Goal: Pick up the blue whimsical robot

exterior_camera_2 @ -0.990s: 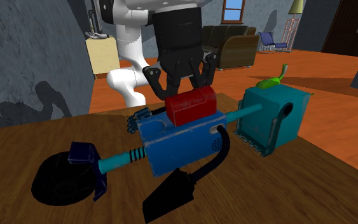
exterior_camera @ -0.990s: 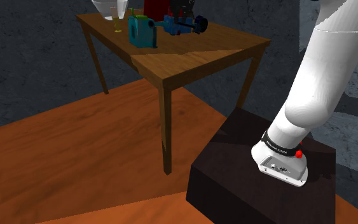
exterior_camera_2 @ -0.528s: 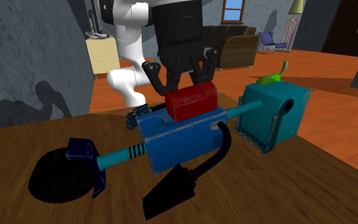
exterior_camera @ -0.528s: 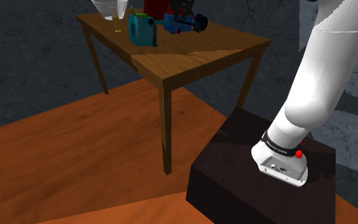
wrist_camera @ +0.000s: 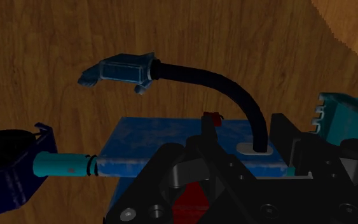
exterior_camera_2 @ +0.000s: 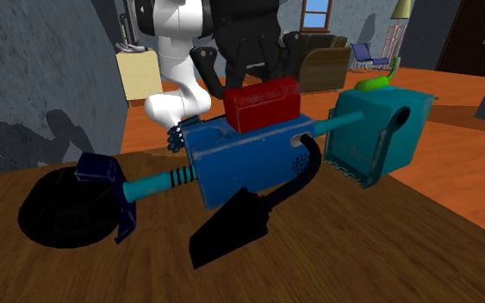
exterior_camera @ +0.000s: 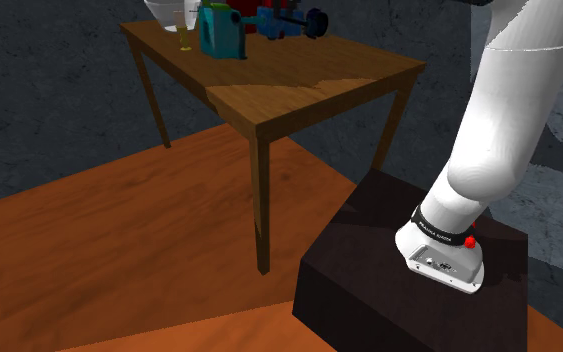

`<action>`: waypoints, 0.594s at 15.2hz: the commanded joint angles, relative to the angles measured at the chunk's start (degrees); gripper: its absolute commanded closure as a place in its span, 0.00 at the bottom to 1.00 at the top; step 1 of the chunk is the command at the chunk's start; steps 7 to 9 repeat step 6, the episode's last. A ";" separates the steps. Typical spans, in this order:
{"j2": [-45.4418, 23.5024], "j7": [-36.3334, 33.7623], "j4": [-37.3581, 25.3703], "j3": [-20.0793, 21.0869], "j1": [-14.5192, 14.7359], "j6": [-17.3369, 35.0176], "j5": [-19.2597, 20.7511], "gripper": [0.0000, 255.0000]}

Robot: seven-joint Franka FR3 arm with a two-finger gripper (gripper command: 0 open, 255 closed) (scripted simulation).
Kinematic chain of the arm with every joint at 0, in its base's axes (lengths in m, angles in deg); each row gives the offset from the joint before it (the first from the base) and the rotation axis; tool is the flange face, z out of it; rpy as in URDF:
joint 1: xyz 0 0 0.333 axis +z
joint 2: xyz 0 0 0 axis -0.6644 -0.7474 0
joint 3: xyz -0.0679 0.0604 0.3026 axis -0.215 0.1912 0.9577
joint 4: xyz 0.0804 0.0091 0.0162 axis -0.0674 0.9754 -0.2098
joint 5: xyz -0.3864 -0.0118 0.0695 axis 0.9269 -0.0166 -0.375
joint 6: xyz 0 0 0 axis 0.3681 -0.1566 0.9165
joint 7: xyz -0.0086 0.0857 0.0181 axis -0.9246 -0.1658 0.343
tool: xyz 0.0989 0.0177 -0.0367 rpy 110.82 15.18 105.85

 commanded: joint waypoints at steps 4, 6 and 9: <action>-2.33 -0.33 -7.79 -0.12 -0.73 -5.27 -0.67 1.00; -2.40 -0.34 -8.02 -0.11 -0.75 -5.42 -0.69 1.00; -2.40 -0.34 -8.02 -0.11 -0.75 -5.42 -0.69 1.00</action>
